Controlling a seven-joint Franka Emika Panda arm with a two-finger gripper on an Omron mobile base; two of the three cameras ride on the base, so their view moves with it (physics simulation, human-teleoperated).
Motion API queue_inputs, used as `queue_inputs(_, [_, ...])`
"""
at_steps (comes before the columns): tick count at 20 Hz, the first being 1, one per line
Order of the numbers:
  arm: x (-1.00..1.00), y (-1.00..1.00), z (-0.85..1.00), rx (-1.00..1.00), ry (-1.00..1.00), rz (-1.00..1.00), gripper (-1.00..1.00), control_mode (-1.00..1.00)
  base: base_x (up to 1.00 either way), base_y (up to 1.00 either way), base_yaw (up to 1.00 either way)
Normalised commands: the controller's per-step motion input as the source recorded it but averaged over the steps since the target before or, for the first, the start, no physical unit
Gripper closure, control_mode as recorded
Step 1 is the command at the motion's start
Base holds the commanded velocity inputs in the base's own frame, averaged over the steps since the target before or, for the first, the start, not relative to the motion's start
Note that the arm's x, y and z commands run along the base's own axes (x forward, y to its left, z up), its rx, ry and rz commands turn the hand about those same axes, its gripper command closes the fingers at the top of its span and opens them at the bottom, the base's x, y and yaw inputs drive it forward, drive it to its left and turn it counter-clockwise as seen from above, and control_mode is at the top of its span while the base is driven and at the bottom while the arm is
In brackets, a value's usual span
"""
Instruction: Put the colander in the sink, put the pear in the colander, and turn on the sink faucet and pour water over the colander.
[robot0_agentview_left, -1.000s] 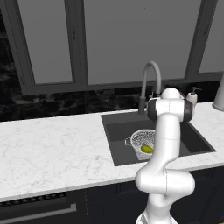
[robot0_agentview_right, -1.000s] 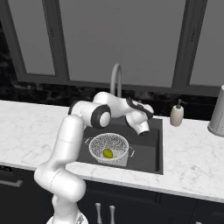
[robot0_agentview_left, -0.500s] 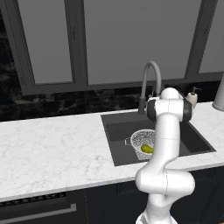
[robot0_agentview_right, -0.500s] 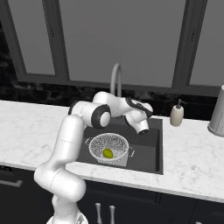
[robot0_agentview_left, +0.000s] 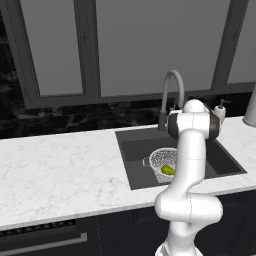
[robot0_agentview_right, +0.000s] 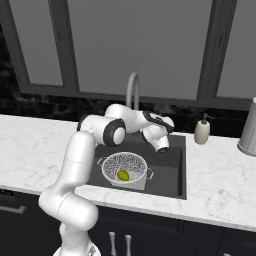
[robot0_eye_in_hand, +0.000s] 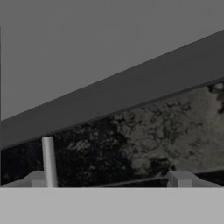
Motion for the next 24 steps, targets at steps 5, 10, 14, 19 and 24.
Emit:
queue_inputs(5, [0.00, -0.64, 0.02, 0.00, 0.01, 0.00, -1.00, -1.00, 0.00, 0.00, 0.00])
queue_inputs(10, [0.00, -0.90, 0.00, 0.00, 0.00, 0.02, -1.00, -1.00, 0.00, 0.00, 0.00])
queue_inputs(14, [0.03, -0.99, 0.00, 0.00, 0.00, 0.03, -1.00, -1.00, 0.00, 0.00, 0.00])
queue_inputs(19, [0.07, -0.90, 0.00, 0.00, 0.00, 0.02, -1.00, -1.00, 0.00, 0.00, 0.00])
queue_inputs(24, [0.08, -0.71, 0.00, 0.00, 0.00, 0.01, -1.00, -1.00, 0.00, 0.00, 0.00])
